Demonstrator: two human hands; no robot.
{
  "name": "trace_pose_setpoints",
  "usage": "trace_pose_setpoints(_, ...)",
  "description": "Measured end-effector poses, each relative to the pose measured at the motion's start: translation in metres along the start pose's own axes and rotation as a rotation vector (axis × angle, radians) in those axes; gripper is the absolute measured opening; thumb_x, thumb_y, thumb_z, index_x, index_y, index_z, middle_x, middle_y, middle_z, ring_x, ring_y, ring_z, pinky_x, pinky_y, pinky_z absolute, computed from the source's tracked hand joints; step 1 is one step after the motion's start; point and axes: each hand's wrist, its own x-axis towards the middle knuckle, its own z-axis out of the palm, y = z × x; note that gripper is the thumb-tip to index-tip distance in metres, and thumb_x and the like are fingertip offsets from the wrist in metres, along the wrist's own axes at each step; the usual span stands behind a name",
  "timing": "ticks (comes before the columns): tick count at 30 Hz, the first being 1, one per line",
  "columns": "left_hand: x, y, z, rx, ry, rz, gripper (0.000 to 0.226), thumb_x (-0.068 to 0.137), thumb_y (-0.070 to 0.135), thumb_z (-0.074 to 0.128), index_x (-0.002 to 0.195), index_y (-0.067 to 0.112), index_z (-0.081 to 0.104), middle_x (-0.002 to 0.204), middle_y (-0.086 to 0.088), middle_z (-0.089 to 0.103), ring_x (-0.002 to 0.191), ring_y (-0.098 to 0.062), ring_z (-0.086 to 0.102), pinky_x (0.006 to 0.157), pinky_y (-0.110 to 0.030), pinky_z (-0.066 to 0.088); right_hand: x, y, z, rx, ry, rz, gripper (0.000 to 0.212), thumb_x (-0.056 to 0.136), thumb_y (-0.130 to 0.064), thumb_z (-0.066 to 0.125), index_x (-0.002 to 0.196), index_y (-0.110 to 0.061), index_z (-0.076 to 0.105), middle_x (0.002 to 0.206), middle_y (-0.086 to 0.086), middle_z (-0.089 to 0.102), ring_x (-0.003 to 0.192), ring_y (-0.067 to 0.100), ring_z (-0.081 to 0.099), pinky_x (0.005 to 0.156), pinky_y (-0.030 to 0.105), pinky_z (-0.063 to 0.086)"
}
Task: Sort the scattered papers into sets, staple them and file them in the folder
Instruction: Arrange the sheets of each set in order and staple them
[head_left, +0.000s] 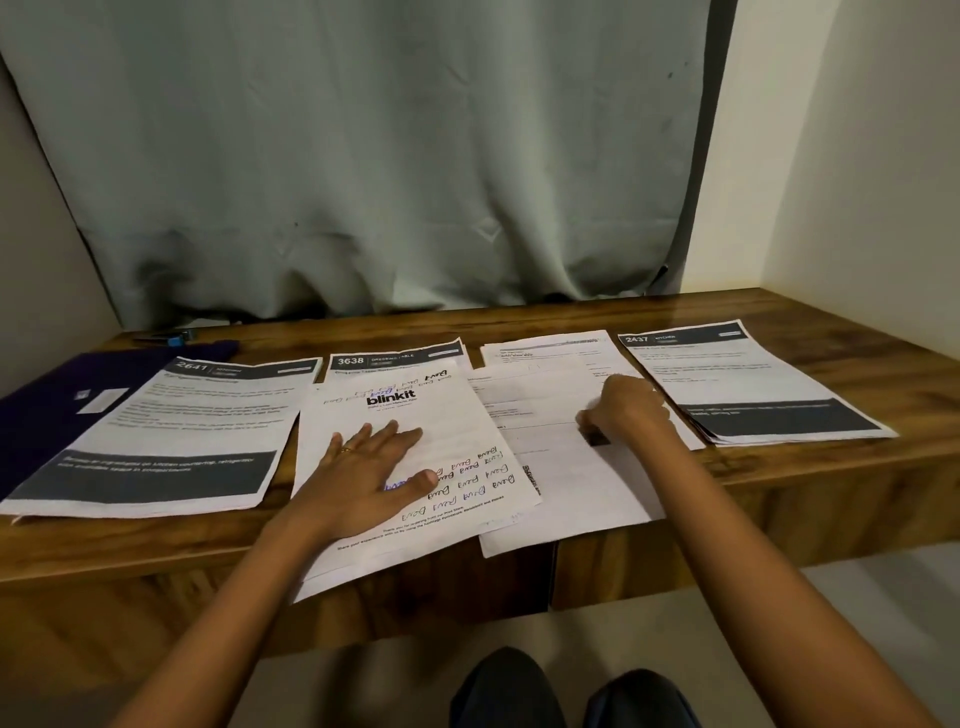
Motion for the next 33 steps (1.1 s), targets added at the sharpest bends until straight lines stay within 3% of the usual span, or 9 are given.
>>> trace_pose_setpoints(4, 0.0, 0.001, 0.0, 0.003, 0.0, -0.006, 0.12, 0.046, 0.1, -0.008, 0.15, 0.043, 0.01, 0.161, 0.006, 0.001, 0.149, -0.018, -0.002, 0.12, -0.043, -0.005, 0.001, 0.005, -0.006, 0.102, 0.183, -0.006, 0.03, 0.085, -0.005, 0.062, 0.114, 0.001, 0.058, 0.118, 0.02, 0.059, 0.107, 0.037, 0.058, 0.079, 0.036, 0.047)
trace_pose_setpoints(8, -0.001, 0.001, 0.0, 0.006, 0.003, -0.011, 0.121, 0.045, 0.1, -0.009, 0.15, 0.044, 0.01, 0.161, 0.006, 0.002, 0.149, -0.018, -0.002, 0.119, -0.043, -0.004, 0.001, 0.011, -0.01, 0.096, 0.285, 0.019, 0.034, 0.085, -0.012, 0.067, 0.118, -0.005, 0.061, 0.118, 0.017, 0.061, 0.107, 0.036, 0.059, 0.084, 0.038, 0.049)
trace_pose_setpoints(13, -0.002, 0.003, -0.001, 0.005, 0.001, -0.021, 0.123, 0.043, 0.101, -0.01, 0.15, 0.043, 0.01, 0.161, 0.006, 0.002, 0.149, -0.017, -0.002, 0.119, -0.042, -0.004, 0.005, 0.016, -0.028, 0.181, 0.365, -0.016, 0.023, 0.088, -0.014, 0.063, 0.11, -0.005, 0.065, 0.111, 0.018, 0.064, 0.101, 0.037, 0.06, 0.078, 0.038, 0.047)
trace_pose_setpoints(20, -0.001, 0.002, 0.0, -0.035, 0.015, -0.024, 0.119, 0.047, 0.101, -0.006, 0.15, 0.044, 0.013, 0.161, 0.007, 0.004, 0.149, -0.016, -0.001, 0.119, -0.041, -0.004, 0.019, 0.009, -0.109, 0.464, 0.552, -0.263, 0.013, 0.087, -0.009, 0.05, 0.093, -0.004, 0.061, 0.099, 0.019, 0.062, 0.092, 0.036, 0.056, 0.073, 0.031, 0.037)
trace_pose_setpoints(25, 0.0, -0.002, 0.004, -0.292, 0.125, -0.051, 0.109, 0.064, 0.094, 0.001, 0.152, 0.032, 0.02, 0.16, 0.005, 0.016, 0.148, -0.012, 0.007, 0.12, -0.04, -0.002, 0.022, -0.01, -0.139, 0.567, 0.458, -0.372, 0.012, 0.085, -0.012, 0.057, 0.08, -0.002, 0.053, 0.081, 0.013, 0.051, 0.077, 0.025, 0.048, 0.066, 0.027, 0.034)
trace_pose_setpoints(29, -0.003, -0.005, -0.004, -0.573, 0.397, -0.176, 0.071, 0.091, 0.07, 0.024, 0.152, 0.034, 0.019, 0.158, 0.011, 0.015, 0.143, -0.017, 0.022, 0.116, -0.045, 0.022, 0.011, -0.046, -0.098, 0.667, 0.341, -0.398, 0.024, 0.078, -0.008, 0.057, 0.06, -0.014, 0.042, 0.061, 0.003, 0.041, 0.057, 0.017, 0.039, 0.05, 0.025, 0.031)
trace_pose_setpoints(30, -0.008, 0.0, -0.011, -0.703, 0.499, -0.217, 0.066, 0.091, 0.068, 0.021, 0.15, 0.038, 0.02, 0.157, 0.015, 0.015, 0.142, -0.014, 0.022, 0.11, -0.057, 0.03, 0.008, -0.054, -0.085, 0.683, 0.295, -0.402, 0.025, 0.078, -0.006, 0.057, 0.06, -0.014, 0.042, 0.059, 0.001, 0.042, 0.055, 0.016, 0.038, 0.047, 0.024, 0.032)
trace_pose_setpoints(31, -0.014, 0.005, -0.018, -0.832, 0.582, -0.27, 0.067, 0.088, 0.067, 0.014, 0.149, 0.04, 0.022, 0.155, 0.016, 0.016, 0.142, -0.013, 0.02, 0.102, -0.037, 0.027, 0.004, -0.063, -0.071, 0.68, 0.239, -0.4, 0.024, 0.08, -0.005, 0.057, 0.062, -0.013, 0.044, 0.061, 0.001, 0.044, 0.055, 0.016, 0.04, 0.047, 0.024, 0.033)
trace_pose_setpoints(33, -0.025, 0.01, -0.035, -0.884, 0.709, -0.316, 0.076, 0.082, 0.068, 0.005, 0.149, 0.037, 0.025, 0.158, 0.007, 0.017, 0.144, -0.021, 0.018, 0.113, -0.046, 0.02, -0.003, -0.078, -0.043, 0.644, 0.147, -0.412, 0.022, 0.084, -0.005, 0.057, 0.067, -0.012, 0.044, 0.067, 0.005, 0.046, 0.063, 0.02, 0.044, 0.053, 0.027, 0.034)
